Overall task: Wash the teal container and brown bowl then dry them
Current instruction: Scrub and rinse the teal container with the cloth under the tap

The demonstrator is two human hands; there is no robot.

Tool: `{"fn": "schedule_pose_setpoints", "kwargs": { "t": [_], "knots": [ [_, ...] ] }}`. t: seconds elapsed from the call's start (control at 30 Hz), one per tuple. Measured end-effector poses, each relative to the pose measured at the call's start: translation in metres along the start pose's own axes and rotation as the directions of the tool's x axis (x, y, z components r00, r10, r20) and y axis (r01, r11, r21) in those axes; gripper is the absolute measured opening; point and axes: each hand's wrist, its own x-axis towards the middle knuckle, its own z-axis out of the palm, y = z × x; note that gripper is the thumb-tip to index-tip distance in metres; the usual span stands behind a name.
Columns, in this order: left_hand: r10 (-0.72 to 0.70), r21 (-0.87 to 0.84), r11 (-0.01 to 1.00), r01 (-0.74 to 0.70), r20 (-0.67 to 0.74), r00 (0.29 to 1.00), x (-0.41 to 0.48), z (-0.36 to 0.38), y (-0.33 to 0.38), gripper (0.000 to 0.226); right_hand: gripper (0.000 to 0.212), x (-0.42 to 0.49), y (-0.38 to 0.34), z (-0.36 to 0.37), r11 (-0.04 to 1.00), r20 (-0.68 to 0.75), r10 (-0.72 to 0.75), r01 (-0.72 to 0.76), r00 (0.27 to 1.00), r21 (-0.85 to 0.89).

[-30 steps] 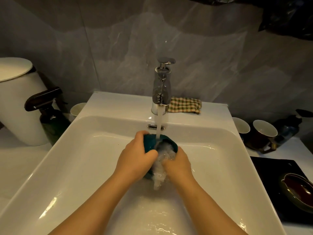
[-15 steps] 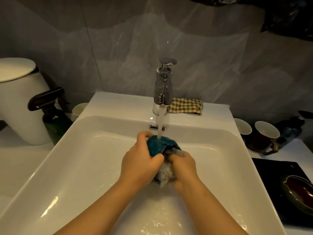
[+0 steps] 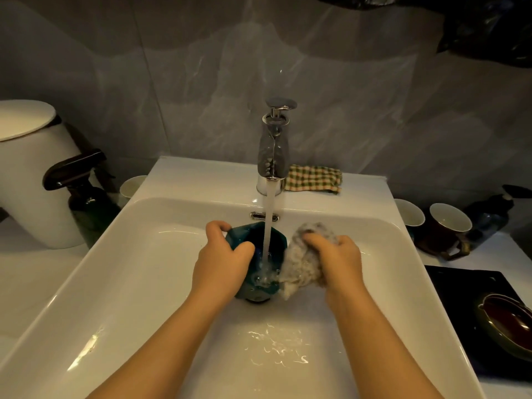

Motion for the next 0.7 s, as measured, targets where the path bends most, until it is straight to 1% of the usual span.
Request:
{"fn": "schedule_pose_setpoints", "kwargs": {
  "t": [0.03, 0.07, 0.1, 0.13, 0.17, 0.2, 0.23, 0.27, 0.3, 0.33, 0.37, 0.4, 0.43, 0.47, 0.5, 0.53, 0.57, 0.6, 0.63, 0.67, 0.7],
  "knots": [
    [-0.007, 0.005, 1.000, 0.007, -0.007, 1.000, 0.001, -0.001, -0.001, 0.033, 0.012, 0.002, -0.003, -0.005, 0.992, -0.009, 0.024, -0.023, 1.000, 0.124],
    [-0.015, 0.005, 1.000, 0.015, -0.013, 1.000, 0.003, -0.002, -0.001, 0.033, 0.007, 0.002, -0.006, -0.009, 0.986, -0.024, 0.008, -0.004, 1.000, 0.167],
    [-0.022, -0.002, 1.000, 0.022, -0.016, 1.000, 0.004, -0.003, -0.001, 0.034, 0.008, 0.001, -0.008, -0.012, 0.989, -0.038, -0.045, 0.049, 0.998, 0.136],
    [-0.028, -0.012, 1.000, 0.028, -0.015, 0.999, 0.005, -0.003, -0.001, 0.034, 0.010, -0.003, -0.010, -0.012, 0.990, -0.029, -0.114, 0.116, 0.993, 0.086],
    [-0.028, -0.028, 0.999, 0.028, -0.015, 0.999, 0.005, -0.003, 0.000, 0.034, 0.012, -0.008, -0.010, -0.009, 0.982, 0.017, -0.184, 0.183, 0.983, 0.040],
    [-0.028, -0.049, 0.998, 0.027, -0.016, 0.999, 0.004, -0.002, 0.001, 0.034, 0.012, -0.015, -0.009, -0.004, 0.974, 0.094, -0.227, 0.229, 0.969, -0.003],
    [-0.023, -0.075, 0.997, 0.022, -0.019, 1.000, 0.002, -0.001, 0.002, 0.034, 0.012, -0.020, -0.005, 0.002, 0.963, 0.189, -0.237, 0.256, 0.953, -0.081],
    [-0.013, -0.093, 0.996, 0.011, -0.024, 1.000, 0.001, -0.001, 0.002, 0.035, 0.015, -0.024, 0.000, 0.009, 0.938, 0.266, -0.231, 0.287, 0.936, -0.196],
    [0.004, -0.098, 0.995, -0.007, -0.031, 1.000, -0.001, 0.000, 0.002, 0.037, 0.021, -0.026, 0.006, 0.014, 0.894, 0.316, -0.229, 0.328, 0.921, -0.305],
    [0.025, -0.094, 0.995, -0.029, -0.038, 0.999, -0.002, 0.001, 0.002, 0.039, 0.024, -0.026, 0.011, 0.019, 0.857, 0.327, -0.244, 0.361, 0.913, -0.368],
    [0.045, -0.092, 0.995, -0.049, -0.046, 0.998, -0.003, 0.001, 0.002, 0.041, 0.020, -0.023, 0.016, 0.022, 0.835, 0.292, -0.278, 0.381, 0.915, -0.397],
    [0.058, -0.099, 0.993, -0.063, -0.055, 0.997, -0.004, 0.001, 0.003, 0.042, 0.010, -0.020, 0.019, 0.023, 0.847, 0.226, -0.290, 0.359, 0.930, -0.393],
    [0.069, -0.111, 0.991, -0.075, -0.061, 0.996, -0.006, 0.002, 0.003, 0.043, 0.013, -0.017, 0.022, 0.023, 0.879, 0.141, -0.276, 0.309, 0.951, -0.364],
    [0.083, -0.118, 0.989, -0.090, -0.064, 0.994, -0.007, 0.003, 0.004, 0.044, 0.021, -0.014, 0.026, 0.023, 0.924, 0.087, -0.209, 0.226, 0.974, -0.308],
    [0.104, -0.119, 0.987, -0.111, -0.067, 0.992, -0.009, 0.005, 0.005, 0.045, 0.026, -0.014, 0.027, 0.024, 0.971, 0.090, -0.098, 0.115, 0.991, -0.210],
    [0.125, -0.113, 0.985, -0.133, -0.072, 0.990, -0.011, 0.007, 0.005, 0.047, 0.023, -0.015, 0.027, 0.025, 0.993, 0.149, 0.005, 0.013, 0.989, -0.121],
    [0.149, -0.097, 0.983, -0.156, -0.078, 0.986, -0.012, 0.009, 0.005, 0.048, 0.009, -0.018, 0.028, 0.026, 0.994, 0.249, 0.107, -0.093, 0.963, -0.065],
    [0.173, -0.065, 0.982, -0.178, -0.079, 0.982, -0.013, 0.011, 0.004, 0.051, 0.015, -0.021, 0.029, 0.027, 0.984, 0.321, 0.177, -0.176, 0.930, -0.032],
    [0.200, -0.025, 0.979, -0.202, -0.069, 0.977, -0.013, 0.012, 0.003, 0.053, 0.027, -0.020, 0.031, 0.027, 0.971, 0.335, 0.233, -0.237, 0.913, -0.031],
    [0.221, 0.018, 0.975, -0.221, -0.046, 0.974, -0.013, 0.012, 0.002, 0.054, 0.030, -0.017, 0.034, 0.028, 0.965, 0.304, 0.256, -0.259, 0.918, -0.031],
    [0.236, 0.061, 0.970, -0.235, -0.012, 0.972, -0.013, 0.012, 0.002, 0.053, 0.026, -0.012, 0.037, 0.028, 0.969, 0.236, 0.249, -0.237, 0.939, -0.075]
  ]
}}
